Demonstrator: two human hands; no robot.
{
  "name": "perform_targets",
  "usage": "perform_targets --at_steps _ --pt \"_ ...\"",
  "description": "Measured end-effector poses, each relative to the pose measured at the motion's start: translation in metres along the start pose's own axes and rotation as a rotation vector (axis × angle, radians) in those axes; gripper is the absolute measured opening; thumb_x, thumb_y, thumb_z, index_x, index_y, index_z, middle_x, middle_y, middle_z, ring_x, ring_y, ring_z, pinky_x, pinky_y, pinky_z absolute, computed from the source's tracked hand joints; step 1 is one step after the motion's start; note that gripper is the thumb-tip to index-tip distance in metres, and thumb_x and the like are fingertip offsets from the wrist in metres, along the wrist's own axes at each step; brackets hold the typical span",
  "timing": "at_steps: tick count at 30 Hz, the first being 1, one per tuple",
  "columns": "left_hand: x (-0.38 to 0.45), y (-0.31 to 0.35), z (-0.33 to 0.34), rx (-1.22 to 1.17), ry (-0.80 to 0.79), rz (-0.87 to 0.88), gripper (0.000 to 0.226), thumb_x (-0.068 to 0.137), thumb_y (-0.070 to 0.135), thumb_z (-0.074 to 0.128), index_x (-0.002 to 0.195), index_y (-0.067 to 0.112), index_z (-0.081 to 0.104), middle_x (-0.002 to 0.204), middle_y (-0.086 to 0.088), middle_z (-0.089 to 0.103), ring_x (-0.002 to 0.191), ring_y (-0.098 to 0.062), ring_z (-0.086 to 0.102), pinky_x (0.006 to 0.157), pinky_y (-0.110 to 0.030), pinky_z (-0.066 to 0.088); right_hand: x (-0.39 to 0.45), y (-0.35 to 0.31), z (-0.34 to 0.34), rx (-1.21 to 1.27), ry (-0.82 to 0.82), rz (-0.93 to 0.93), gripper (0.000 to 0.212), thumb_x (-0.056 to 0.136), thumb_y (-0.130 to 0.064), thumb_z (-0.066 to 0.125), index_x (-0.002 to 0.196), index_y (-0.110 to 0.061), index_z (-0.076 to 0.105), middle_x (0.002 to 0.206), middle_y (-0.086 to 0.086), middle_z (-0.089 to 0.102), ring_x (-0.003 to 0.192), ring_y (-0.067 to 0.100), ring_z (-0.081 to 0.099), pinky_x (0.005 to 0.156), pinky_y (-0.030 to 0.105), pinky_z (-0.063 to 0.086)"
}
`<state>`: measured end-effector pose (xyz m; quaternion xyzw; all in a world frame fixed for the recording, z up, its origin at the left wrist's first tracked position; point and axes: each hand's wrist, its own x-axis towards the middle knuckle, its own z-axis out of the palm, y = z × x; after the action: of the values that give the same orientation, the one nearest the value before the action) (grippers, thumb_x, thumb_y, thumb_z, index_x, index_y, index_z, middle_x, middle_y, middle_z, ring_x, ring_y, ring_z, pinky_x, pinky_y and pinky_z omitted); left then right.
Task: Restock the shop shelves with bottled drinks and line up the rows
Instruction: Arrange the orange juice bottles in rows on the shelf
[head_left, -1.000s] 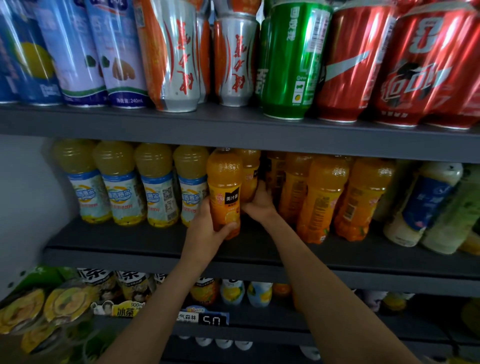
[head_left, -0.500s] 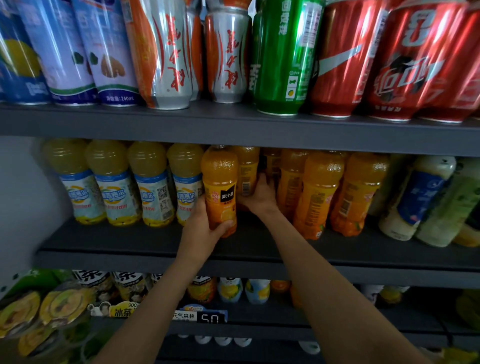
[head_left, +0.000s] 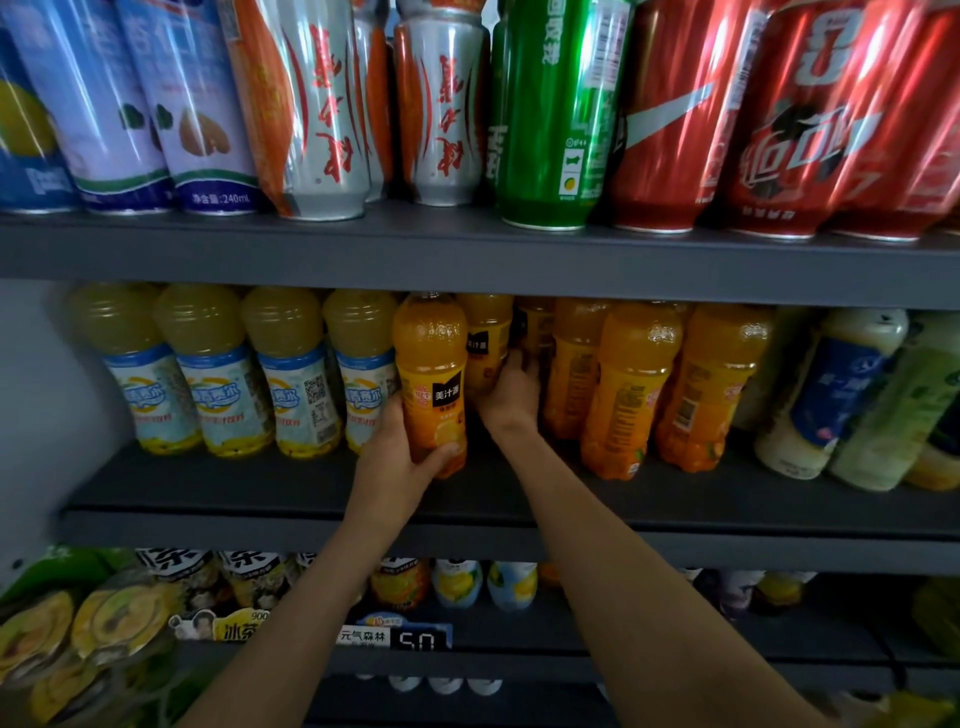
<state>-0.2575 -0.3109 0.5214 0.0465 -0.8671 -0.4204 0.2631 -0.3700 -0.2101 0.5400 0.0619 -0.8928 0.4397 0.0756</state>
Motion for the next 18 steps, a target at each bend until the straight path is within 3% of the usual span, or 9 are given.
perform_targets --at_steps 4,8,14,18 --pt "-0.001 0.0 0.0 -0.015 0.006 0.008 0.071 0.076 0.024 0.073 0.134 0.011 0.035 0.128 -0.007 0.051 0.119 -0.019 0.048 0.099 -0.032 0.04 0.0 0.001 0.001 0.037 0.008 -0.027 0.062 0.081 -0.019 0.068 0.133 -0.008 0.036 0.138 0.015 0.041 0.125 0.03 0.044 0.104 0.041 0.04" --pt "-0.001 0.001 0.0 -0.02 0.011 0.013 0.069 0.076 0.023 0.073 0.133 0.01 0.035 0.126 -0.007 0.051 0.117 -0.019 0.049 0.094 -0.026 0.039 -0.001 -0.002 0.002 0.027 0.017 -0.013 0.061 0.082 -0.014 0.066 0.133 -0.007 0.034 0.139 0.015 0.039 0.127 0.031 0.042 0.105 0.042 0.039" --pt "-0.001 0.0 -0.001 -0.034 -0.016 0.005 0.072 0.077 0.023 0.072 0.136 0.012 0.032 0.13 -0.007 0.049 0.121 -0.019 0.047 0.099 -0.03 0.04 -0.003 -0.008 0.004 -0.04 -0.004 -0.011 0.058 0.085 -0.01 0.061 0.135 -0.006 0.031 0.14 0.017 0.036 0.127 0.032 0.042 0.104 0.041 0.04" --pt "-0.002 0.001 -0.004 -0.049 -0.064 0.002 0.073 0.078 0.021 0.071 0.138 0.012 0.03 0.133 -0.006 0.047 0.123 -0.019 0.045 0.101 -0.03 0.037 -0.014 -0.001 -0.008 0.043 -0.028 -0.008 0.065 0.084 -0.011 0.063 0.138 -0.007 0.027 0.138 0.016 0.042 0.127 0.03 0.044 0.104 0.04 0.041"
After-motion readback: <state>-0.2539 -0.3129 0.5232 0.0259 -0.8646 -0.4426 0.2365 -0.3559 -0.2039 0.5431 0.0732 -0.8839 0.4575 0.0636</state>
